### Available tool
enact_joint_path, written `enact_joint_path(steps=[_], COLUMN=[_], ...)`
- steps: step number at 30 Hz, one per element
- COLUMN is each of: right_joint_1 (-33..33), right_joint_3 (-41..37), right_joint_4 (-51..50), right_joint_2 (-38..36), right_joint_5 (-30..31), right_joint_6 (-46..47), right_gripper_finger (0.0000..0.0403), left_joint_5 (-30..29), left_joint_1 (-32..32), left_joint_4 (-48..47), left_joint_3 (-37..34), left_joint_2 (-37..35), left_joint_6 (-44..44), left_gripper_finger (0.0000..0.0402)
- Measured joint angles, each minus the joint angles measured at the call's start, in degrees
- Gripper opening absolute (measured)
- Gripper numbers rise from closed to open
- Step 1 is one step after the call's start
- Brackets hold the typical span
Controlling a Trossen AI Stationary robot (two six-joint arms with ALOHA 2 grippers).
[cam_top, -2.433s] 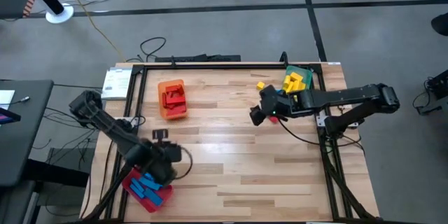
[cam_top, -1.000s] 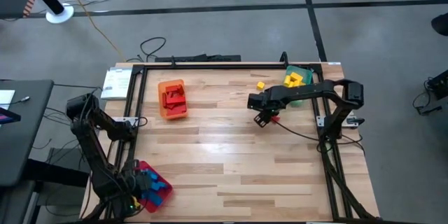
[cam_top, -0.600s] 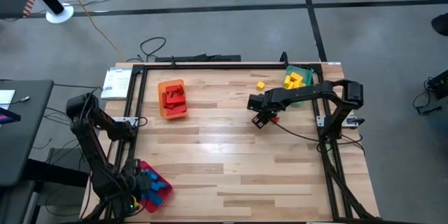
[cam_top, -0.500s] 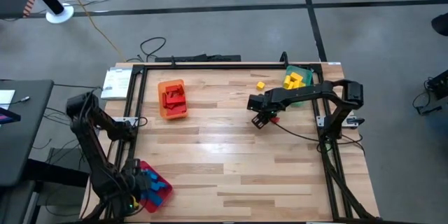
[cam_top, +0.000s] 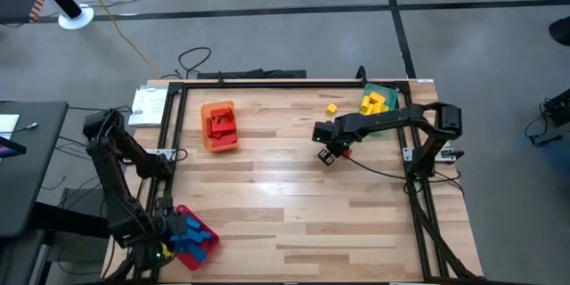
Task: Sort blocks
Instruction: Put the red wooden block into the orange bin
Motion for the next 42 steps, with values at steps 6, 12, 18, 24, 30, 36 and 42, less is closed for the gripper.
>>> enact_joint_path(steps=[6, 12, 18, 24, 30, 36, 42], right_joint_1=[2.4, 3.8, 4.4, 4.2, 3.1, 0.1, -0.6], right_joint_3=[5.5, 11.4, 16.2, 30.0, 46.7, 58.8, 68.1], right_joint_4=[7.4, 21.1, 37.2, 38.7, 33.4, 32.8, 33.4], right_joint_2=[0.0, 0.1, 2.7, 14.4, 25.4, 33.8, 41.3], right_joint_5=[-2.4, -6.1, -8.0, -11.9, -12.3, -15.7, -20.7], right_joint_6=[-1.8, -6.4, -11.6, -16.3, -21.5, -22.7, -22.7], right_gripper_finger=[0.0124, 0.0124, 0.0124, 0.0126, 0.0127, 0.0127, 0.0128], left_joint_5=[-2.1, -3.8, -9.6, -17.2, -22.9, -29.7, -33.9], left_joint_1=[-0.6, -0.6, -0.6, -0.6, -0.6, 0.0, 1.7], left_joint_4=[-1.6, -1.9, -3.4, -6.0, -5.4, -2.2, 3.1], left_joint_3=[0.0, 0.0, 0.0, 0.0, 0.0, 0.0, 0.0], left_joint_2=[-2.3, -4.0, -6.4, -9.9, -12.5, -12.6, -12.6], left_joint_6=[-1.1, -0.5, 2.4, 4.6, 6.3, 12.7, 20.9], left_gripper_finger=[0.0274, 0.0274, 0.0274, 0.0274, 0.0274, 0.0274, 0.0274])
